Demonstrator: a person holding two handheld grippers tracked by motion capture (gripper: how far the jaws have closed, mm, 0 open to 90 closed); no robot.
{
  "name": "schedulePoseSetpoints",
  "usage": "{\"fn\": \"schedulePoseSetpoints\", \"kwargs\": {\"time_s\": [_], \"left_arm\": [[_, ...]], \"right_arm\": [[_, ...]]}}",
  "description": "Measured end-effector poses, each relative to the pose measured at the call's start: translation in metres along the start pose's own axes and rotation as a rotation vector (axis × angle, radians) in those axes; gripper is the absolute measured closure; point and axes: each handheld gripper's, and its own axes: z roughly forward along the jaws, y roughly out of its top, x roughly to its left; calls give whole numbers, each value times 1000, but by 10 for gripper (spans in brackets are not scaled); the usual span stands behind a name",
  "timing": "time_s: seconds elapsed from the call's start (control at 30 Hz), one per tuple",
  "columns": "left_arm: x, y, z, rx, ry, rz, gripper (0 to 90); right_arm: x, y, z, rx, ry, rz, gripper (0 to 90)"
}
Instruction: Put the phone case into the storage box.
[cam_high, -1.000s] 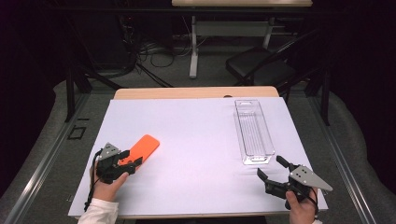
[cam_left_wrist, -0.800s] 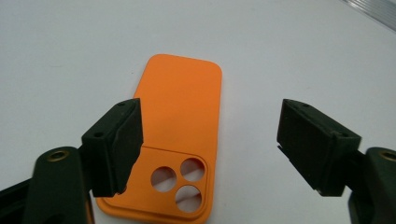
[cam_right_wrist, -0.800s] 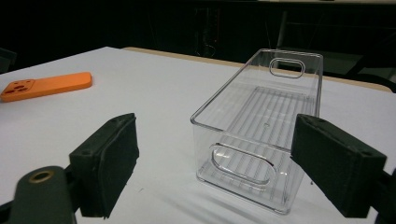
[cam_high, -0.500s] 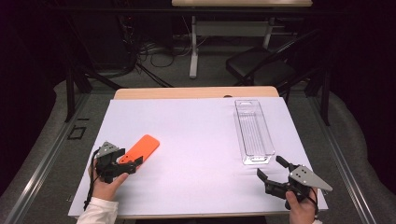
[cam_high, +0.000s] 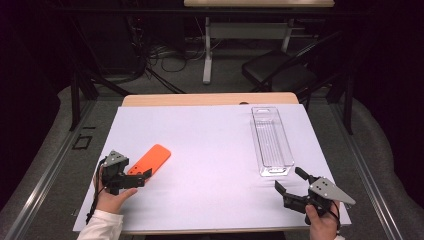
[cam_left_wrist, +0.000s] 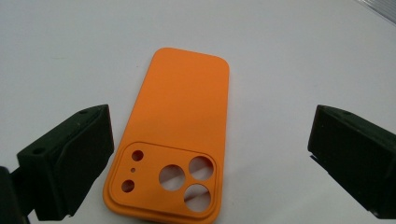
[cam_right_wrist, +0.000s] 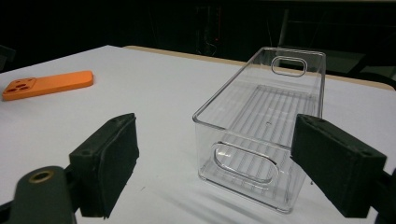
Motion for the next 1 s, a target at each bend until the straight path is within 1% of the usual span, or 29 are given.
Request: {"fn": "schedulePoseSetpoints", "kwargs": {"time_s": [0.03, 0.2, 0.3, 0.37, 0.43, 0.5, 0.63, 0.67, 0.73, 0.83, 0.93, 1.0], "left_arm": [[0, 0, 0, -1, -9, -5, 5], [1, 3, 1, 20, -38, -10, 5], [0, 5, 2, 24, -44, 2, 5], [0, 6, 3, 20, -42, 13, 5], [0, 7, 4, 16, -44, 6, 5], [0, 9, 4, 30, -31, 4, 6], [0, 13, 4, 30, -22, 9, 6], [1, 14, 3, 38, -25, 3, 6], [2, 16, 3, 35, -38, -5, 5], [5, 18, 4, 47, -38, -14, 5], [11, 20, 7, 68, -57, -60, 5], [15, 21, 10, 85, -71, -70, 4]], "right_arm": [[0, 0, 0, 3, 0, 8, 144], [0, 0, 0, 8, -1, 3, 144], [0, -1, 1, 9, -1, 3, 144], [0, -1, 1, 12, -1, 4, 144], [0, -1, 1, 8, 0, 5, 144], [0, -1, 1, 14, 0, 11, 144], [0, -2, 2, 14, 1, 8, 144], [0, -2, 2, 15, 1, 8, 144], [0, -2, 3, 17, 0, 8, 144], [1, -2, 3, 17, 1, 5, 144], [1, -2, 3, 17, 1, 10, 144], [1, -2, 3, 17, 2, 9, 144]]}}
